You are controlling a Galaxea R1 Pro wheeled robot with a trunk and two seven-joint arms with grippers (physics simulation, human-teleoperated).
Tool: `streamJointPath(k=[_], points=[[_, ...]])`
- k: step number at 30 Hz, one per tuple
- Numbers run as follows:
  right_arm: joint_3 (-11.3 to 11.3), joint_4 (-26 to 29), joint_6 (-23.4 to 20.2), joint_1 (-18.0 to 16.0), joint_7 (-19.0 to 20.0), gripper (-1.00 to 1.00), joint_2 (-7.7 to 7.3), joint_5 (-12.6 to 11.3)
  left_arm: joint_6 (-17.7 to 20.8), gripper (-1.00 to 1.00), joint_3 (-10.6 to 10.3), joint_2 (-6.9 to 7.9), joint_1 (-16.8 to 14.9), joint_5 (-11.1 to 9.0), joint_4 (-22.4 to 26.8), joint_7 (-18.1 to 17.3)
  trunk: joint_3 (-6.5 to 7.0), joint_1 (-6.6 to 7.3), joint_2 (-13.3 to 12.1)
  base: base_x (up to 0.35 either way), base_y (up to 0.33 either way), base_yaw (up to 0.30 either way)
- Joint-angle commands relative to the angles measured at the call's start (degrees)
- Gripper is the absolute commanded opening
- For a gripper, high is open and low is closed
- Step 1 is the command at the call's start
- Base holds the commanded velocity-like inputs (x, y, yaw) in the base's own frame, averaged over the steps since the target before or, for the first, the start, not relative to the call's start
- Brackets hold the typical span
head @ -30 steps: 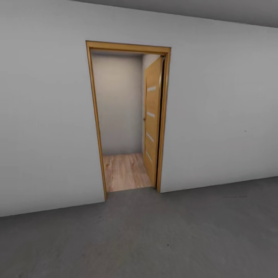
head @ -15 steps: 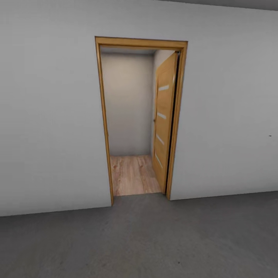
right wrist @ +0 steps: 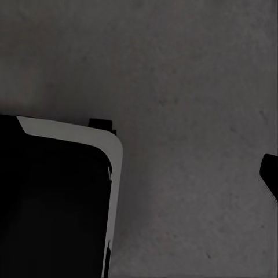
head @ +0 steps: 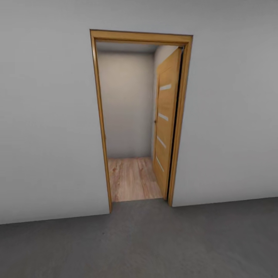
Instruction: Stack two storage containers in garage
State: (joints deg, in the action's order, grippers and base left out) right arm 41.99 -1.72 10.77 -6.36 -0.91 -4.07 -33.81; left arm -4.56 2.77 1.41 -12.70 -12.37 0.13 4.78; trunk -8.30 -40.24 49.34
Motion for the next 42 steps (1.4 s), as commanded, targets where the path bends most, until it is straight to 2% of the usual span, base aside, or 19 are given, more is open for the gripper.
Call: streamJointPath(k=[1, 42], points=[[0.46, -0.13, 0.27, -0.06, -0.06, 1.0, 0.03, -0.29, -0.19, 1.0, 0.25, -0.01, -0.05, -0.09, -0.04, 0.05, -0.08, -0.04, 0.05, 0.323, 0.0, 0.0], [0.46, -0.13, 0.3, -0.06, -0.06, 1.0, 0.46, -0.38, -0.19, 1.0, 0.25, 0.0, -0.05, -0.1, -0.04, 0.06, -0.08, -0.04, 0.05, 0.322, -0.014, 0.0]])
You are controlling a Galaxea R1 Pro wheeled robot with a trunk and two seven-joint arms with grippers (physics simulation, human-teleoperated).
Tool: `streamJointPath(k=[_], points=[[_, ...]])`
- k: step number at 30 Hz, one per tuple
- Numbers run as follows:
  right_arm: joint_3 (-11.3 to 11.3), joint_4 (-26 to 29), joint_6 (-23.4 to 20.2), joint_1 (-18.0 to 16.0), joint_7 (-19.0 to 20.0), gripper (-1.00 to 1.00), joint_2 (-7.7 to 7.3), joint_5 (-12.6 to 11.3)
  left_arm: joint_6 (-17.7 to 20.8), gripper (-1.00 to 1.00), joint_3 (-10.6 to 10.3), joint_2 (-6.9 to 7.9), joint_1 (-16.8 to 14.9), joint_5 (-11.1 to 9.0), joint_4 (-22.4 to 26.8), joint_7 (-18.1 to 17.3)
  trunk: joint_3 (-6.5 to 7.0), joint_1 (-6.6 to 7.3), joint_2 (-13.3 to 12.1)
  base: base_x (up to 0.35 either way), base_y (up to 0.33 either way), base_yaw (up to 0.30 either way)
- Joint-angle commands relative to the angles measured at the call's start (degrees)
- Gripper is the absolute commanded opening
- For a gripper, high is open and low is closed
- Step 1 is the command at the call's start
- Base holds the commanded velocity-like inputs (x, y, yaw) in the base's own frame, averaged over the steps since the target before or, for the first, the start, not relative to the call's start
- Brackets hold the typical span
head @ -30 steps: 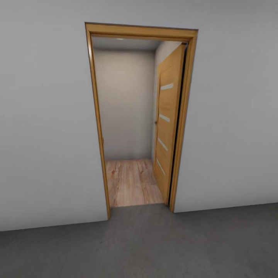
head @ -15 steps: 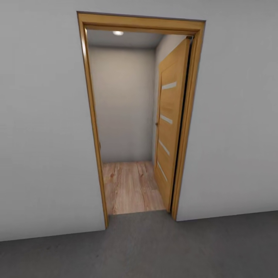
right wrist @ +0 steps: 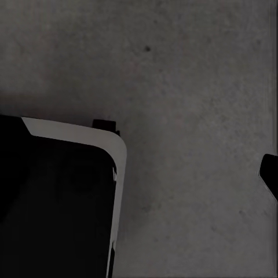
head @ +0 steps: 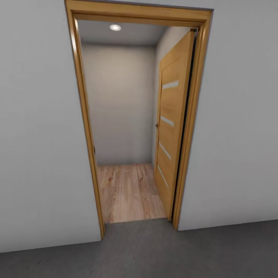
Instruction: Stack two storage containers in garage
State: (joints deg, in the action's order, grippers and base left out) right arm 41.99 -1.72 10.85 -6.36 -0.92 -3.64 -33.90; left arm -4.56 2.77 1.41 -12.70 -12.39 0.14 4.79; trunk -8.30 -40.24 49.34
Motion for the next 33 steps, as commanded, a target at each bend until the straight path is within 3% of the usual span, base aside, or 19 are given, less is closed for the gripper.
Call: streamJointPath(k=[1, 9, 24, 33], points=[[0.46, -0.12, 0.22, -0.05, -0.05, 1.0, 0.03, -0.29, -0.19, 1.0, 0.25, -0.01, -0.05, -0.08, -0.05, 0.05, -0.08, -0.04, 0.05, 0.317, -0.08, 0.0], [0.46, -0.12, 0.47, -0.05, -0.13, 1.0, -0.01, -0.29, -0.19, 1.0, 0.27, -0.01, -0.05, -0.09, -0.05, 0.06, -0.08, -0.04, 0.05, 0.317, -0.081, 0.021], [0.37, -0.12, 0.66, -0.05, -0.21, 1.0, -0.07, -0.38, -0.19, 1.0, 0.31, -0.01, -0.05, -0.08, -0.05, 0.09, -0.08, -0.04, 0.05, 0.317, -0.028, 0.243], [0.43, -0.12, 0.66, -0.05, -0.01, 1.0, -0.27, -0.25, -0.19, 1.0, 0.27, -0.01, -0.05, -0.09, -0.05, 0.13, -0.08, -0.04, 0.05, 0.317, 0.0, 0.049]])
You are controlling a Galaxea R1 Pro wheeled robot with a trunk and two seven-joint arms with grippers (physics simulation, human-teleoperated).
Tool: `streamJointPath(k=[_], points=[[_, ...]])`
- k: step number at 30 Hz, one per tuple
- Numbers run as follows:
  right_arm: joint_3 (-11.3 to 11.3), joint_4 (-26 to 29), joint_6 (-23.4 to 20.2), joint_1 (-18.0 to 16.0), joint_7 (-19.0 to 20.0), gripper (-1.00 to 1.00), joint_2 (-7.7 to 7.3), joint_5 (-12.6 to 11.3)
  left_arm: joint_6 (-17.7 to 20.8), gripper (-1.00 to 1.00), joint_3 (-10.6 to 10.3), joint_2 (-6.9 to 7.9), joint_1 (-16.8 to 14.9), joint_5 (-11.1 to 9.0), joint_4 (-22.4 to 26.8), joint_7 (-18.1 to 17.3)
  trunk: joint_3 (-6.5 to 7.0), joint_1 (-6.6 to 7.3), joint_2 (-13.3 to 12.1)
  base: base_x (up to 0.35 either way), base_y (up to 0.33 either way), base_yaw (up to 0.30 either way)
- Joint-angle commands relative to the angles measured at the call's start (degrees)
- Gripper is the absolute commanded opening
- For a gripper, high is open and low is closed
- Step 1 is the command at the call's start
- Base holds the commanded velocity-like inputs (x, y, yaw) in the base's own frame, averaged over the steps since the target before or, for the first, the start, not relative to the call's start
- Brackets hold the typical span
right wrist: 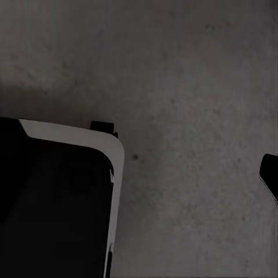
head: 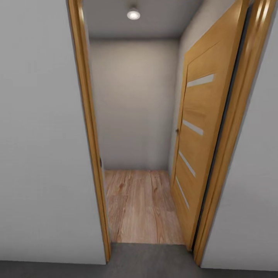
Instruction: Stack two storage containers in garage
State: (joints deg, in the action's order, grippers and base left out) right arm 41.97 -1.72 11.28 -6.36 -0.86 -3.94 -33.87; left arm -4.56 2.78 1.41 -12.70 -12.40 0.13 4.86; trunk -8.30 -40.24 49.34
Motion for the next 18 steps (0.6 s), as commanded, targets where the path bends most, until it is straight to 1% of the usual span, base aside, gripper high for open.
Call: streamJointPath(k=[1, 18], points=[[0.47, -0.13, 0.23, -0.06, 0.1, 1.0, 0.02, -0.26, -0.19, 1.0, 0.27, -0.01, -0.05, -0.08, -0.05, 0.04, -0.08, -0.04, 0.05, 0.317, 0.0, 0.006], [0.48, -0.13, 0.15, -0.06, 0.43, 1.0, -0.1, -0.23, -0.19, 1.0, 0.25, -0.01, -0.05, -0.08, -0.05, 0.06, -0.08, -0.04, 0.05, 0.317, 0.0, 0.001]])
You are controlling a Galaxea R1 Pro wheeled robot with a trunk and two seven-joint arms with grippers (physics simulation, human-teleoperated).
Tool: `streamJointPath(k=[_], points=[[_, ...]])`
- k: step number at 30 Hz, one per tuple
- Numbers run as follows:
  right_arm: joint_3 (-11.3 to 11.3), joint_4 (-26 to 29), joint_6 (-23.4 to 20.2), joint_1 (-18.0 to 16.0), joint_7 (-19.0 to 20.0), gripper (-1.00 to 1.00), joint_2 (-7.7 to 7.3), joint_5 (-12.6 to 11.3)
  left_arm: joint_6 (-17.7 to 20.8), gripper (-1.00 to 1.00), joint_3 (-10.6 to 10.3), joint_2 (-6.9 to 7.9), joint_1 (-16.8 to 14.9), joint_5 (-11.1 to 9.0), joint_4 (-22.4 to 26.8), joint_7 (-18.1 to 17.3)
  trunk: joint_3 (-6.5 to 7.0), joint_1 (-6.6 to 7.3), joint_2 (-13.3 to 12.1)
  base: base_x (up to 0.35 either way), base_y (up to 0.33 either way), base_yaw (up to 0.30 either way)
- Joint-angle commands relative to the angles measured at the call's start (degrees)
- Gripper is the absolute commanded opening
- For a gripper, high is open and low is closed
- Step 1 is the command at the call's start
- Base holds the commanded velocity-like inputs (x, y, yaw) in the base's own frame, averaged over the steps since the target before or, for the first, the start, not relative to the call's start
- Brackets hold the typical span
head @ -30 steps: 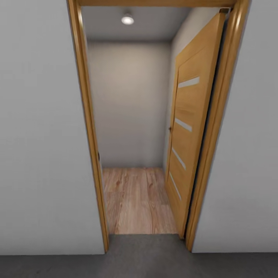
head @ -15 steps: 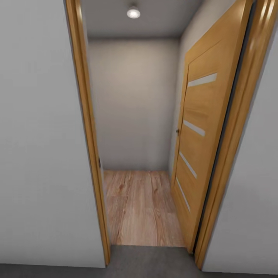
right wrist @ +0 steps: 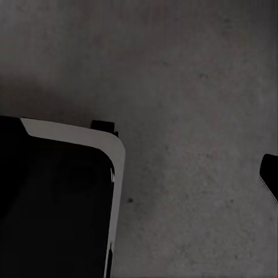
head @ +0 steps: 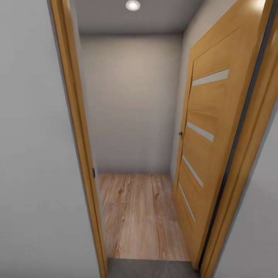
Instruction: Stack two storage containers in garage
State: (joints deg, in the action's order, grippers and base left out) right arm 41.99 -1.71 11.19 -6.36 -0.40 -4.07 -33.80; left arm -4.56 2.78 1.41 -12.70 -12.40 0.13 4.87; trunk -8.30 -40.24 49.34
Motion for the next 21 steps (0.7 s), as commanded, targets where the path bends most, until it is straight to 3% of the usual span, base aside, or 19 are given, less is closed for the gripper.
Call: streamJointPath(k=[1, 12, 21], points=[[0.46, -0.13, 0.28, -0.06, -0.04, 1.0, 0.03, -0.3, -0.19, 1.0, 0.24, -0.04, -0.05, -0.08, -0.04, 0.08, -0.08, -0.04, 0.05, 0.317, 0.0, 0.0], [0.46, -0.13, 0.32, -0.06, -0.04, 1.0, 0.03, -0.3, -0.49, 1.0, 0.26, -0.11, -0.05, -0.08, -0.04, 0.23, -0.08, -0.04, 0.05, 0.301, 0.0, 0.0], [0.46, -0.13, 0.32, -0.06, -0.04, 1.0, 0.03, -0.3, -0.74, 1.0, 0.22, -0.17, -0.05, -0.06, -0.04, 0.32, -0.08, -0.04, 0.05, 0.053, -0.038, 0.0]])
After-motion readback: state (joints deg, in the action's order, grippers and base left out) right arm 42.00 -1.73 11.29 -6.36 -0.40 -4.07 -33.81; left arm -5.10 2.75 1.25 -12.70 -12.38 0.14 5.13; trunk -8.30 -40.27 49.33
